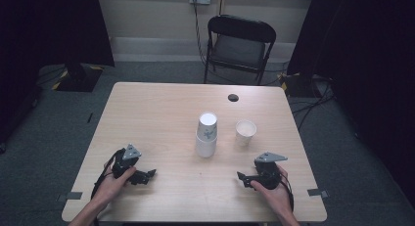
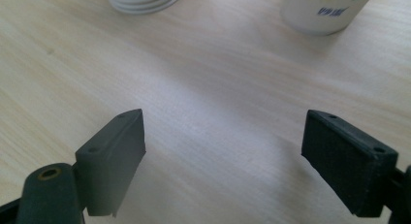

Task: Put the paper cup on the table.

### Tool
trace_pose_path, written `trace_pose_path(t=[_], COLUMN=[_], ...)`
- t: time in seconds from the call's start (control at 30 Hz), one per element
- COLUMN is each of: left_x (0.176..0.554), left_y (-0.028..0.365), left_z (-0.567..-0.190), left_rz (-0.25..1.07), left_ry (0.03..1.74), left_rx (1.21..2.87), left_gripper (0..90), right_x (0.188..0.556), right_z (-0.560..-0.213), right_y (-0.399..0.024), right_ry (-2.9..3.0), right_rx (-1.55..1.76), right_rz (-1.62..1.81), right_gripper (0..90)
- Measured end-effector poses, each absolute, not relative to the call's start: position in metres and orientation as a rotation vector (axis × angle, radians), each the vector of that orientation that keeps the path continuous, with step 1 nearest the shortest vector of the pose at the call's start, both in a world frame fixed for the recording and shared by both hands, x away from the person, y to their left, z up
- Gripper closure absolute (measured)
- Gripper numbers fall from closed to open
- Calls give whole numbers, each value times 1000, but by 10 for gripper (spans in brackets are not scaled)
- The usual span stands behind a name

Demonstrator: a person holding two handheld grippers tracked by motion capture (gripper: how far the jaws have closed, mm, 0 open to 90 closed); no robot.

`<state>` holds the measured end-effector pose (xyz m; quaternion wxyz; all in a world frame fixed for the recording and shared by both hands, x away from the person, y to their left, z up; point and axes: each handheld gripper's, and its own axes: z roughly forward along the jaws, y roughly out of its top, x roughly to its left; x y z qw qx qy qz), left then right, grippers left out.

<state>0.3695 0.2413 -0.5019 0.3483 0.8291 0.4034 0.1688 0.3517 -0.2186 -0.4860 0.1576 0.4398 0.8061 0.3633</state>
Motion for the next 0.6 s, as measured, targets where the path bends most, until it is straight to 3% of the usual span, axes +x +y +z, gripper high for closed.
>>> trace_pose_path(t=[0.6], left_x=[367], left_y=[238], left_z=[-502], left_rz=[449], left_ry=[1085], left_rx=[2133], left_gripper=[0], right_x=[337], right_z=[-500], right_y=[-202], right_ry=[2274], right_rx=[1213], right_rz=[986], right_gripper=[121])
